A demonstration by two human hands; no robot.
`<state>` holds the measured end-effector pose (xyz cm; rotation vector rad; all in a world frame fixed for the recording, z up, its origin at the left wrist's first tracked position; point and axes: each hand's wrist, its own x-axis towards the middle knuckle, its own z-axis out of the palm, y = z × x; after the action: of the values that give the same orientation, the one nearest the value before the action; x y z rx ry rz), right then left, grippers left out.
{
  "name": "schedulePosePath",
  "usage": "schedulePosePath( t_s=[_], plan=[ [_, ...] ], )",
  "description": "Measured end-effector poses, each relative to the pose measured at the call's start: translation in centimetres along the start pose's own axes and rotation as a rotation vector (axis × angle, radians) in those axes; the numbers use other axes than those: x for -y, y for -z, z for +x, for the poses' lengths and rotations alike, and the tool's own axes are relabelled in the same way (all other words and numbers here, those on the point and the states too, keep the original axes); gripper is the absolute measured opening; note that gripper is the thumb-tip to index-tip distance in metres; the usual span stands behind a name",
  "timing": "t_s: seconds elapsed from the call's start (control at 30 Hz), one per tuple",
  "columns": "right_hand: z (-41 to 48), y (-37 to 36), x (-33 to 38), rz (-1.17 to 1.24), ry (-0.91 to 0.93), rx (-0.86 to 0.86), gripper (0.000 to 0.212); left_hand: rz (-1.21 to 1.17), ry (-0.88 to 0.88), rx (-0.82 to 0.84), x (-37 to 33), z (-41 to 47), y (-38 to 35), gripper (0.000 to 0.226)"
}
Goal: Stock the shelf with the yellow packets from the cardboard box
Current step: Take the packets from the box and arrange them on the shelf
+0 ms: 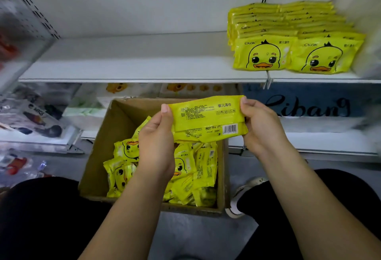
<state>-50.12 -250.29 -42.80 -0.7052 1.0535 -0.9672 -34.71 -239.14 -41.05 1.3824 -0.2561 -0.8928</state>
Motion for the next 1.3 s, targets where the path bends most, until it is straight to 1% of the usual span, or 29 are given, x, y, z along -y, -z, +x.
schedulePosePath(
  t_s=[0.1,0.17,0.23,0.3,0.37,0.43,0.47,0.5,0.57,0.63,0.67,0.73,0.83,0.87,0.9,1.0,1.03,1.13,1.23,1.3],
  plan=[
    [0.2,0.4,0.2,-0.003,-0.007,-0.025,0.01,0.122,0.055,0.059,0.0,0.1,1.2,0.029],
    [0.3,0.4,0.2,-0.008,-0.006,-0.045,0.009,0.144,0.096,0.084,0.3,0.1,1.7,0.027],
    [0.3,0.3,0.0,-0.035,-0.007,-0.051,0.01,0.14,0.115,0.099,0.4,0.0,1.8,0.036],
    [0.2,0.3,-0.1,-0.08,-0.03,0.003,0.012,0.137,0.121,0.079,-0.1,-0.1,1.8,0.045],
    [0.3,0.6,0.1,-0.199,-0.04,0.075,0.021,0.124,0.116,0.045,-0.4,0.1,1.9,0.046],
    [0.3,1.0,0.3,-0.428,0.04,0.103,0.02,0.142,0.088,0.013,-0.4,0.4,2.1,0.045],
    [0.4,1.2,0.2,-0.507,0.092,0.1,0.018,0.158,0.065,0.001,-0.4,0.3,2.1,0.042],
    [0.5,1.3,0.0,-0.531,0.126,0.091,0.018,0.166,0.041,-0.003,-0.3,0.3,2.2,0.038],
    [0.5,1.3,-0.4,-0.467,0.132,0.057,0.022,0.156,0.007,0.027,0.0,0.0,2.1,0.023],
    [0.6,1.3,-0.5,-0.415,0.134,0.026,0.022,0.122,0.028,0.074,0.3,0.1,2.1,0.006],
    [0.7,1.3,-0.5,-0.402,0.129,0.032,0.021,0.094,0.046,0.081,0.4,0.1,2.1,0.005],
    [0.7,1.5,-0.2,-0.347,0.101,0.079,0.024,0.033,0.077,0.096,0.5,0.4,2.2,0.017],
    [0.4,1.7,0.7,-0.259,0.08,0.176,0.031,-0.02,0.095,0.195,0.0,0.5,2.6,0.041],
    [0.3,1.8,0.8,-0.255,0.093,0.197,0.03,-0.014,0.096,0.211,-0.1,0.5,2.7,0.045],
    [0.2,1.8,0.9,-0.266,0.113,0.205,0.025,0.013,0.079,0.209,-0.2,0.5,3.0,0.043],
    [0.0,1.8,0.9,-0.338,0.201,0.2,0.009,0.285,-0.066,0.116,-0.1,0.6,3.4,0.017],
    [-0.1,1.8,0.8,-0.379,0.235,0.193,0.006,0.344,-0.111,0.082,0.0,0.6,3.4,0.018],
    [0.2,1.8,0.7,-0.482,0.282,0.159,0.014,0.328,-0.15,0.044,-0.1,0.5,3.4,0.022],
    [0.6,1.7,0.4,-0.475,0.228,0.172,0.021,0.274,-0.146,0.099,-0.2,0.1,3.1,0.038],
    [0.5,1.4,0.4,-0.463,0.195,0.173,0.024,0.192,-0.135,0.096,-0.2,-0.3,2.8,0.037]
  ],
)
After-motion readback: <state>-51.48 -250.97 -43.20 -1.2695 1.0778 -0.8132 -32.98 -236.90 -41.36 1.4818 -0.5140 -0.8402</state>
